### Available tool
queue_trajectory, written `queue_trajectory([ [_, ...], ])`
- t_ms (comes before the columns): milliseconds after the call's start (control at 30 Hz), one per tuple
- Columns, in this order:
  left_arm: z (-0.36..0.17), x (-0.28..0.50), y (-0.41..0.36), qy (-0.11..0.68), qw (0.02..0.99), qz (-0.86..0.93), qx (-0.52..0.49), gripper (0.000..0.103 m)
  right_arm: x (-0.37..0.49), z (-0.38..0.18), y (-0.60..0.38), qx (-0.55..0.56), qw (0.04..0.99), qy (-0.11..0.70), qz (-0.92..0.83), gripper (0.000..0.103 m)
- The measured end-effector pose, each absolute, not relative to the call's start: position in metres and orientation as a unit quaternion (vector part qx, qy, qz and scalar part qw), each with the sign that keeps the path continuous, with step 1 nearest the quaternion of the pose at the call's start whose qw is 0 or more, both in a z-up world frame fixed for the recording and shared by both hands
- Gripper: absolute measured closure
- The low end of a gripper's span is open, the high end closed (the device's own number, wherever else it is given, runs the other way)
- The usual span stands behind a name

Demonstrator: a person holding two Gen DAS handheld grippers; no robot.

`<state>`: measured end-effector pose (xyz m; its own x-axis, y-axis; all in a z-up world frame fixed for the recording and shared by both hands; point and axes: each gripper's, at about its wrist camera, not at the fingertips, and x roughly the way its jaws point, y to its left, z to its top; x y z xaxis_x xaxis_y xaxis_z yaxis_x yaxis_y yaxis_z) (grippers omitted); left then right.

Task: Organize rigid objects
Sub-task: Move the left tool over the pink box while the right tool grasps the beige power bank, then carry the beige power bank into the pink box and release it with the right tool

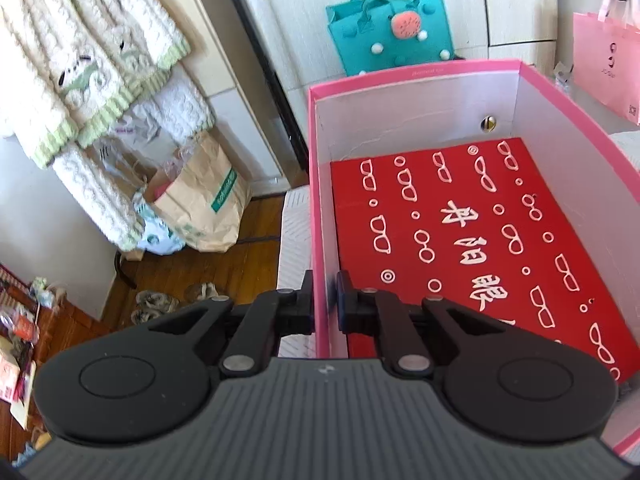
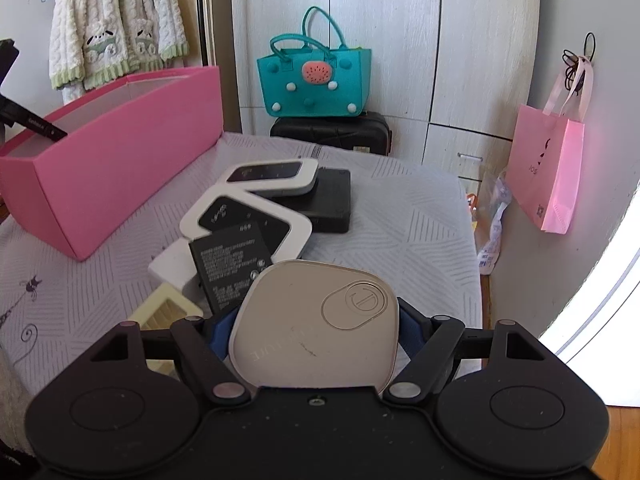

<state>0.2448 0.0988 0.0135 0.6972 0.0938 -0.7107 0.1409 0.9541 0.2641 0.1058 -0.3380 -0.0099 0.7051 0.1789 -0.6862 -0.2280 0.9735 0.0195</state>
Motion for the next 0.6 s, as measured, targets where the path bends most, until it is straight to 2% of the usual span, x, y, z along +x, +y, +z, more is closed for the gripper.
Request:
queue_trajectory([
  [167, 0.022, 0.241, 0.098, 0.390, 0.909, -0.032, 0.140, 0.098, 0.116, 0.016, -0.339, -0.026, 0.930, 0.344, 0.127, 0.022],
  [367, 0.020, 0.233, 0.097, 0.398, 0.906, -0.055, 0.136, 0.097, 0.136, 0.065, -0.316, -0.023, 0.929, 0.311, 0.201, 0.022],
  [600, 0.024, 0.227, 0.100, 0.379, 0.913, -0.082, 0.126, 0.095, 0.177, 0.099, -0.265, 0.010, 0.891, 0.337, 0.303, 0.022],
])
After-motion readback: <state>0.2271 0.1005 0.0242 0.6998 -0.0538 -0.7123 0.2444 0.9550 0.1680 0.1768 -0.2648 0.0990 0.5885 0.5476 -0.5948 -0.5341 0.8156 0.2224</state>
